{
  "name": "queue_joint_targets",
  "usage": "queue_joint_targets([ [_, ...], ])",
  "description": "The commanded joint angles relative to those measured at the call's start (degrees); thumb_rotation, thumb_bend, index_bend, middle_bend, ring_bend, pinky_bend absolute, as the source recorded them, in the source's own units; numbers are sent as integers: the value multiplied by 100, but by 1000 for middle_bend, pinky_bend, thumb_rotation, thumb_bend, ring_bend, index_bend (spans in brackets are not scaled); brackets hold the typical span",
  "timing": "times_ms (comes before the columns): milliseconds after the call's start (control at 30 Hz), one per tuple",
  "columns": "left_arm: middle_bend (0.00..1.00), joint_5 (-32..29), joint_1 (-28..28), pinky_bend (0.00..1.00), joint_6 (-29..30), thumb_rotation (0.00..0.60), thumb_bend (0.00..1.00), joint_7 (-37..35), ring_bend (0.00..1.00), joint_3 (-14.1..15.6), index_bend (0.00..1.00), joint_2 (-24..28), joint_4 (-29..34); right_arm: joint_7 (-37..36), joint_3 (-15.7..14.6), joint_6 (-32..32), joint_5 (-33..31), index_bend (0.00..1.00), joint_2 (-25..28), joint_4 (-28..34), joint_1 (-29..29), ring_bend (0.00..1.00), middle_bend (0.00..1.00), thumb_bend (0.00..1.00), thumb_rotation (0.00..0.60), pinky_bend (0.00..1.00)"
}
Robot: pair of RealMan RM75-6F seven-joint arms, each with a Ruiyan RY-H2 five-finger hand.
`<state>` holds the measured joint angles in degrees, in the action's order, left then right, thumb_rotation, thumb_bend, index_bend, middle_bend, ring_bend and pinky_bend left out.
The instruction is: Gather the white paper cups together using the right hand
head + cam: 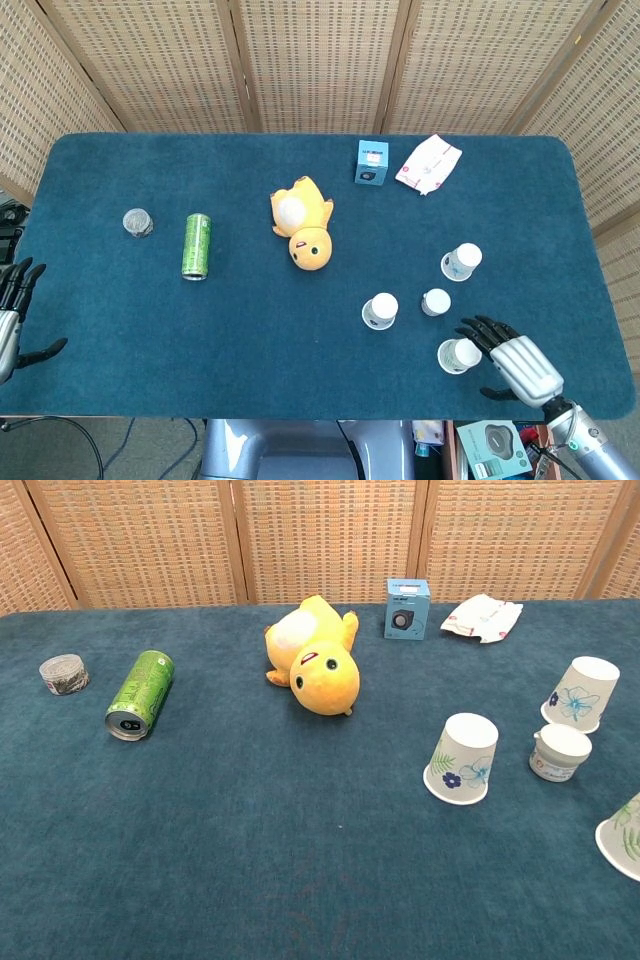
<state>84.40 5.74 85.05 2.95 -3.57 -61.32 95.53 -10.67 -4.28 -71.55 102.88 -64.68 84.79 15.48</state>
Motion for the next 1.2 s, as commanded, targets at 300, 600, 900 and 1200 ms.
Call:
queue_joint_targets([
  [300, 0, -70, 23, 0, -54, 600, 71, -81, 0, -28, 0, 28, -17, 212, 148, 761, -730, 235, -271, -39, 313, 311, 362, 70, 600, 471],
  [600, 0, -105, 39, 0, -86, 600, 71, -96, 0, -40, 0, 28, -26, 136, 196, 761, -926, 411, -479, -185, 374, 409, 469, 183, 600, 504],
  [900, 0, -111, 50, 0, -103, 600, 71, -68, 0, -36, 0, 19, -20, -112, 159, 768, -957, 483, -541, -181, 430, 452, 535, 251, 600, 514],
  [1200, 0, -152, 72, 0, -155, 600, 71, -77, 0, -43, 0, 30, -21, -98, 394, 616, -1078, 489, -439, 98, 563, 456, 541, 263, 600, 514],
])
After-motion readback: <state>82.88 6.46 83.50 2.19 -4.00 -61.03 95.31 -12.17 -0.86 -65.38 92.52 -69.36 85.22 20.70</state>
